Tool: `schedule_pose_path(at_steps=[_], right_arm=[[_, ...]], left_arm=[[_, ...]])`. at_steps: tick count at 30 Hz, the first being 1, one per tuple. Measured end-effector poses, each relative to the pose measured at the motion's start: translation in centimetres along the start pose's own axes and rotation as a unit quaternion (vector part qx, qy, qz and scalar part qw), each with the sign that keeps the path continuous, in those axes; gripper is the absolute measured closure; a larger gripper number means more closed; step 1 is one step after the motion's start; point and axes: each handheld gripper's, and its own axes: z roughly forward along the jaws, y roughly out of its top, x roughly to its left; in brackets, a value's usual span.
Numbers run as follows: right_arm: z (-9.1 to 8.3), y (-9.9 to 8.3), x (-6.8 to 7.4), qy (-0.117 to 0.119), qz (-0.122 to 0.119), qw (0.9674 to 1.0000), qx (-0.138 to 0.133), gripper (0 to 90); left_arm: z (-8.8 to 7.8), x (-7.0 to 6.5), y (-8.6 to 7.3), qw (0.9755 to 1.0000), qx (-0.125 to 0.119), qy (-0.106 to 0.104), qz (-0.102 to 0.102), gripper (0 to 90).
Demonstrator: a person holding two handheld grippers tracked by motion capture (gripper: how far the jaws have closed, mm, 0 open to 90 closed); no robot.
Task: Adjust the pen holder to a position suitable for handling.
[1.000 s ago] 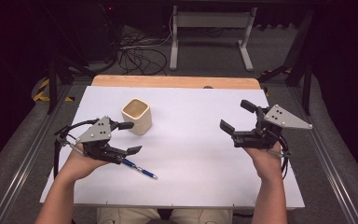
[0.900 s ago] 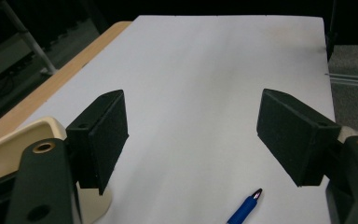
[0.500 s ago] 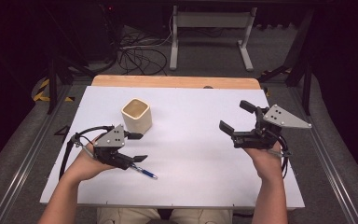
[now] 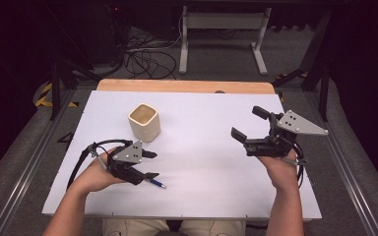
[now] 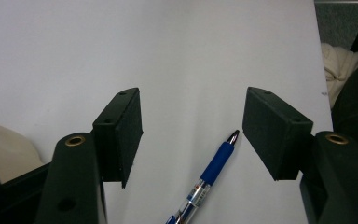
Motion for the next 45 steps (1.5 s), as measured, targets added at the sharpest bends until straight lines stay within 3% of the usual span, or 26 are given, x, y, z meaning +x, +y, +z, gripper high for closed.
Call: schedule_pose_path(at_steps=[5, 9, 15, 26, 37, 45], right_arm=[[0.1, 0.0, 0.1, 0.002, 0.0, 1.0, 0.001, 0.9], [0.2, 0.0, 0.1, 0.004, -0.001, 1.0, 0.004, 0.9], [0.2, 0.0, 0.1, 0.006, -0.004, 0.9999, 0.007, 0.9], [0.4, -0.1, 0.2, 0.009, -0.004, 0.9999, 0.012, 0.9], [0.7, -0.2, 0.3, 0.014, -0.006, 0.9997, 0.02, 0.8], [0.9, -0.3, 0.4, 0.015, -0.003, 0.9996, 0.022, 0.9]], left_arm=[[0.8, -0.1, -0.1, 0.9998, 0.018, -0.011, 0.006, 42.5], [1.7, -0.2, -0.4, 0.9986, 0.05, -0.017, 0.01, 44.1], [2.5, -0.2, -0.7, 0.9972, 0.067, -0.03, 0.016, 47.4], [4.5, -0.7, -1.0, 0.9921, 0.109, -0.053, 0.031, 53.0], [5.7, -0.9, -1.3, 0.9877, 0.131, -0.074, 0.043, 65.2], [5.8, -0.6, -1.4, 0.9871, 0.132, -0.086, 0.027, 69.6]])
